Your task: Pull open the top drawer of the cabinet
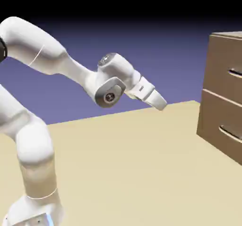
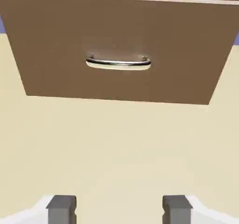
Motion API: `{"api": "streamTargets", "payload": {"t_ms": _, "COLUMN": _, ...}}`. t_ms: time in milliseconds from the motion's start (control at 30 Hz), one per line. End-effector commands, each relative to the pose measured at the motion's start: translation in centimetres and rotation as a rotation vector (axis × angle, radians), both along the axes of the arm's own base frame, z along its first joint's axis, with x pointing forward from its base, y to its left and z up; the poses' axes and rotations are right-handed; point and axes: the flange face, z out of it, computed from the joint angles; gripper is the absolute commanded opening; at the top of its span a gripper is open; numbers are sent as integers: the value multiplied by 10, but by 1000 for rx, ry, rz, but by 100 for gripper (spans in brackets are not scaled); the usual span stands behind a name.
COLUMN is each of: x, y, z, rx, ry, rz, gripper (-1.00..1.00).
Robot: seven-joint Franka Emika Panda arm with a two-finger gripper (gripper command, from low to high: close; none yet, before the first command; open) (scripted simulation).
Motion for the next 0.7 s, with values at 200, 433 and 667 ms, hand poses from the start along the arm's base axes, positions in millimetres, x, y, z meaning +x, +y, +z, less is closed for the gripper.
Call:
{"api": "streamTargets", "payload": {"t_ms": 200, "x": 53, "y": -70, "z": -34, "rx": 327, "ry": 108, "rz": -331, "gripper": 0}}
{"api": "streamTargets", "payload": {"t_ms": 433, "x": 88, "y": -143, "z": -82, "rx": 570, "ry": 169, "rz": -687, "gripper": 0}}
{"api": "streamTargets", "payload": {"t_ms": 667, "x": 107, "y": -212, "z": -122, "rx": 738, "ry": 137, "rz": -1029, "gripper": 0}}
